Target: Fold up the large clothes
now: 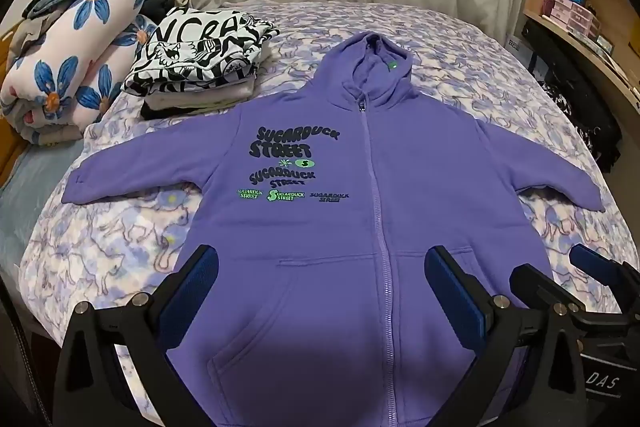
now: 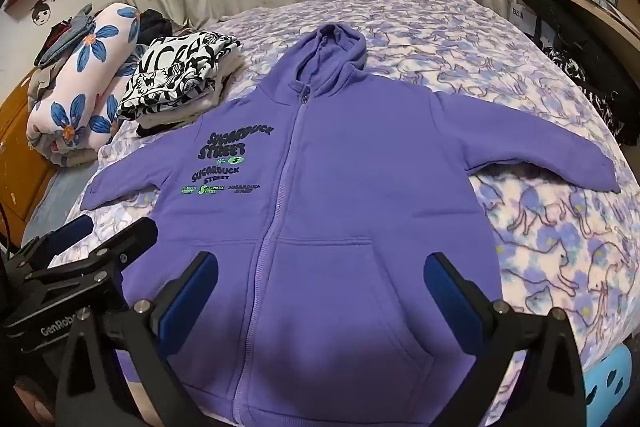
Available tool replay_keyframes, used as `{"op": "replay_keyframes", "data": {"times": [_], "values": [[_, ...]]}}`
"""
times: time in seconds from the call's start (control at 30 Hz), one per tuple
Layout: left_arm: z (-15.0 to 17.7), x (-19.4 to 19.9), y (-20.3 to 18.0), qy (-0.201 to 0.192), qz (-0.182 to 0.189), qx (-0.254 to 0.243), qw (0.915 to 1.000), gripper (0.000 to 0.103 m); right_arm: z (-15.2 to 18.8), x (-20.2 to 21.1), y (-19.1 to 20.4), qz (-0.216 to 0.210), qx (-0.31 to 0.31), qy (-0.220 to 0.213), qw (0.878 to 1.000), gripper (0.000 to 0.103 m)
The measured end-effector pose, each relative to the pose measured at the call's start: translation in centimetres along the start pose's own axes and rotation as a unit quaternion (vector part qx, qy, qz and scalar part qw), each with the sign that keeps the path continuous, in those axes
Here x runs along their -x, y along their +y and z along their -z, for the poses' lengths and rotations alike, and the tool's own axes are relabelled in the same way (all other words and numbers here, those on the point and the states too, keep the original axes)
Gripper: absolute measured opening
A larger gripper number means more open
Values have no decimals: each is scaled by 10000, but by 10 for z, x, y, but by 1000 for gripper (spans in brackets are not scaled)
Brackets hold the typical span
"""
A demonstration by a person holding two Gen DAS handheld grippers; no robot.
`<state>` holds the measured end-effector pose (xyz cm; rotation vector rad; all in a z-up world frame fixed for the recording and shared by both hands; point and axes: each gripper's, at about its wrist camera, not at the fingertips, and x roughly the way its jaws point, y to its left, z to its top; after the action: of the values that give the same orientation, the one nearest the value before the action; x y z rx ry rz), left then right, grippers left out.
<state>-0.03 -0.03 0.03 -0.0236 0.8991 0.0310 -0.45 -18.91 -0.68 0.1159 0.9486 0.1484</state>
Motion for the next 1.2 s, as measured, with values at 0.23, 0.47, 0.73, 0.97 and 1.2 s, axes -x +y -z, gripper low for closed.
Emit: {"op": "replay_keyframes", "data": {"times": [0.23, 0.47, 0.73, 0.97, 1.2], "values": [[-2, -2, -7, -32, -48, 54, 10000, 102, -1, 1, 1, -6, 15, -40, 10000, 103], [1, 0, 1, 35, 125, 90, 9999, 102, 0, 3, 2, -11, 56, -37, 10000, 103], [4, 4, -4, -9, 6, -16, 10000, 102, 8, 1, 1, -18, 45, -68, 10000, 103], [7, 7, -4, -1, -40, -85, 10000, 102, 11, 0, -4, -35, 10, -103, 9999, 103], [9, 5, -2, 44, 58, 56, 10000, 102, 10, 2, -2, -9, 54, -97, 9999, 103]]}}
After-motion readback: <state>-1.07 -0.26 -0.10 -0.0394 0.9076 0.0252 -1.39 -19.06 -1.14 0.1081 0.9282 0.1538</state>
